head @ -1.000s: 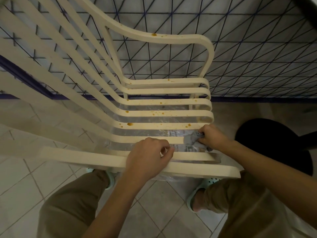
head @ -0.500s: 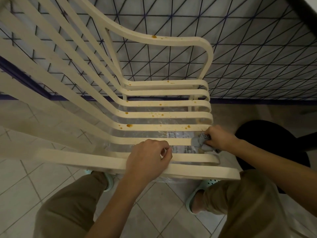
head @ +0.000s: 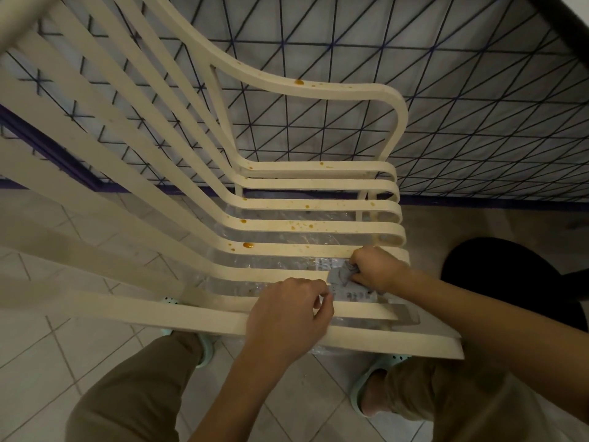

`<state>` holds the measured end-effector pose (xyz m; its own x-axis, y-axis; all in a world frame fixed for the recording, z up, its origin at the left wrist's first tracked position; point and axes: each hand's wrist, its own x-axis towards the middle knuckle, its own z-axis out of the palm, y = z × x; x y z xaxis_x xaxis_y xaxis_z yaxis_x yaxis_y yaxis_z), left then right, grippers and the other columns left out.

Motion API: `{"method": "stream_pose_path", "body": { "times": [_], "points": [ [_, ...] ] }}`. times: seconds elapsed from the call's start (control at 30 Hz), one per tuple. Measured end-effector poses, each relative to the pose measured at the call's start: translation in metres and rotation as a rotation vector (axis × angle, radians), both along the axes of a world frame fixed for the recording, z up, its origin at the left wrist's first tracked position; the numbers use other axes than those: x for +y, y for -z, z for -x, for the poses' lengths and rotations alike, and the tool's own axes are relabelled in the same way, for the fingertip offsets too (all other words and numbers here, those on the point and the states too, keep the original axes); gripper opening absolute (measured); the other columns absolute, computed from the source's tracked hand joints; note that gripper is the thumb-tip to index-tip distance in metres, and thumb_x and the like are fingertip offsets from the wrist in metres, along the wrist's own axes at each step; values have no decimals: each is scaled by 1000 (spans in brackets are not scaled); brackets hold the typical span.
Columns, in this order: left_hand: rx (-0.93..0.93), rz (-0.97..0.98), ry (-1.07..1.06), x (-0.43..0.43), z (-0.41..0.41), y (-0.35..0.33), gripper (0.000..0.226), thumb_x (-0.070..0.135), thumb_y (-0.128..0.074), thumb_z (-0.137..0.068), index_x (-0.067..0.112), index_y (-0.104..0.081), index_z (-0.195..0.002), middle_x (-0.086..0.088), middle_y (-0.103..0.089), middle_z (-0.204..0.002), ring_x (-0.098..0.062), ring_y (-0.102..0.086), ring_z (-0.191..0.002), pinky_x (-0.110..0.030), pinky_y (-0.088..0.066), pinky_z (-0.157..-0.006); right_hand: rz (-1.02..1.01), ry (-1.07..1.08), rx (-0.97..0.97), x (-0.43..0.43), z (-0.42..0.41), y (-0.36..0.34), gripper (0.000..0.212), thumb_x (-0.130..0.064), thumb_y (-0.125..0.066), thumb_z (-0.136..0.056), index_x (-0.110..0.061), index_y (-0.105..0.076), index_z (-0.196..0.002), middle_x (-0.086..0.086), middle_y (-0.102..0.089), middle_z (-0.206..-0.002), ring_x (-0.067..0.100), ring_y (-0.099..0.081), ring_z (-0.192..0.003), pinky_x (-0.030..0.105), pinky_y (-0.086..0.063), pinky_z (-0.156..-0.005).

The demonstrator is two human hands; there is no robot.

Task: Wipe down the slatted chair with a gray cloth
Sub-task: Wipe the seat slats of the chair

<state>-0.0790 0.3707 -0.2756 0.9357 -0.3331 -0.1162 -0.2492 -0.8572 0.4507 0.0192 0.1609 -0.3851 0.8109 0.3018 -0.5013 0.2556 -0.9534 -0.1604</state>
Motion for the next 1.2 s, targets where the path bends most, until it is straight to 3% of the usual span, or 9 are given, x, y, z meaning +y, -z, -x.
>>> {"method": "stream_pose_path", "body": {
  "times": [0.07, 0.17, 0.33, 0.5, 0.73, 0.87, 1.0, 1.2],
  "points": [
    [-15, 23, 0, -1, 0, 0, 33, 46, -38, -96, 30, -67, -99, 13, -69, -90, -7, -59, -70, -22, -47, -69, -3, -34, 1, 18, -3, 1, 14, -23, -64, -86, -14, -61, -76, 9, -61, -78, 27, -58, -73, 32, -48, -66],
    [-59, 51, -11, 0, 1, 1, 32, 45, -39, -95, 29, -67, -93, 11, -69, -83, -8, -58, -66, -22, -47, -65, -28, -97, -8, 47, -8, 6, 33, -19, -61, -87, -18, -41, -60, 2, -44, -63, 25, -48, -66, 31, -40, -61],
    [-126, 149, -13, 4, 3, 4, 32, 44, -42, -92, 28, -67, -82, 13, -66, -70, -4, -55, -56, -22, -48, -57, -56, -174, -1, 85, -17, 10, 30, -16, -60, -86, -14, -39, -64, 3, -39, -65, 25, -47, -66, 33, -45, -62],
    [-222, 277, -72, 7, 3, 5, 23, 37, -48, -92, 27, -64, -80, 14, -61, -66, -2, -51, -53, -25, -48, -49, -116, -250, -6, 116, -25, 12, 45, -12, -59, -85, -21, -24, -57, 0, -27, -58, 26, -42, -64, 39, -45, -64],
    [-342, 442, -125, 11, 5, 5, 16, 27, -54, -94, 22, -66, -87, 12, -60, -71, -3, -50, -58, -23, -42, -50, -184, -251, 4, 166, -31, 19, 33, -12, -57, -87, -13, -38, -60, -1, -33, -57, 19, -40, -54, 32, -34, -59],
    [-403, 504, -129, 12, 5, 4, 15, 25, -55, -94, 19, -68, -89, 9, -61, -72, -3, -49, -59, -17, -39, -51, -197, -218, -15, 194, -34, 26, 13, -12, -55, -87, -5, -66, -83, 12, -60, -76, 32, -61, -74, 34, -45, -61],
    [-426, 516, -128, 13, 3, 6, 17, 25, -55, -95, 18, -68, -87, 7, -62, -71, -5, -50, -58, -18, -40, -51, -174, -210, -13, 220, -38, 29, 18, -16, -55, -89, -6, -68, -97, 16, -64, -101, 34, -62, -88, 37, -48, -70],
    [-407, 505, -126, 12, 2, 6, 18, 26, -53, -95, 19, -68, -87, 9, -61, -72, -3, -50, -59, -15, -40, -53, -201, -200, 2, 222, -37, 32, 19, -17, -56, -89, -7, -68, -100, 16, -63, -103, 34, -62, -92, 33, -43, -68]
  ]
}}
